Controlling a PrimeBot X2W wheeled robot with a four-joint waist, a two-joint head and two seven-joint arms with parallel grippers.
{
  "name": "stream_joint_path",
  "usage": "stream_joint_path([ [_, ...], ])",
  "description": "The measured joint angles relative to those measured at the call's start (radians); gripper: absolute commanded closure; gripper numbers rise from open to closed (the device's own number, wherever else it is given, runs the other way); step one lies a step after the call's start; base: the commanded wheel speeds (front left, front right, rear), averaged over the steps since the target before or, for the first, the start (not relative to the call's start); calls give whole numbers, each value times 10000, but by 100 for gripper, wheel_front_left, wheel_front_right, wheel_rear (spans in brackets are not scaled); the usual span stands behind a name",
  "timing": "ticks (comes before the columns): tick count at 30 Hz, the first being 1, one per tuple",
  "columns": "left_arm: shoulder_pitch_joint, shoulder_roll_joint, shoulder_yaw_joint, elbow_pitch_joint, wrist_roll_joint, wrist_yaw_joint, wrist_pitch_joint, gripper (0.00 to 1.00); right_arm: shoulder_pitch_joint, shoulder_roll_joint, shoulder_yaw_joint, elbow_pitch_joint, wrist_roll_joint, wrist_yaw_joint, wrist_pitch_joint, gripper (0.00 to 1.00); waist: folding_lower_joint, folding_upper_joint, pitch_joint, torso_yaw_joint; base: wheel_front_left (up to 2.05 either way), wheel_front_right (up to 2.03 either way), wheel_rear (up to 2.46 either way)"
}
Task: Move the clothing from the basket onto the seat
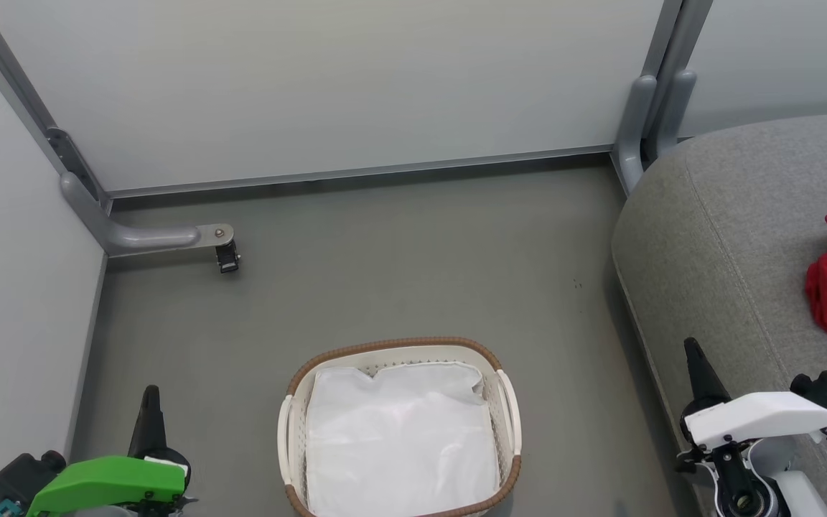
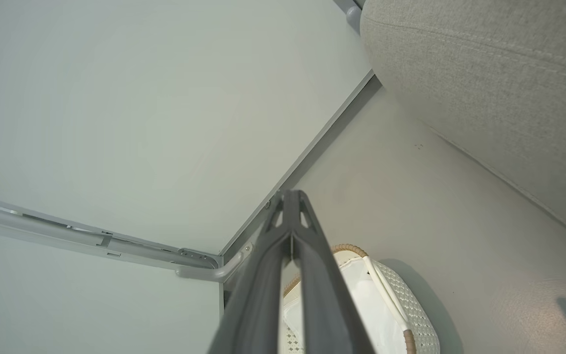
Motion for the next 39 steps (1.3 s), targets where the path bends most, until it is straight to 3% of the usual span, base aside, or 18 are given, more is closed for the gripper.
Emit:
stream_joint_path([
  [39,-309,25,136,-637,-3603,0,999,100,169,-36,-387,-823,3896,-4,997,100,0,0,-139,63,0,0,0],
])
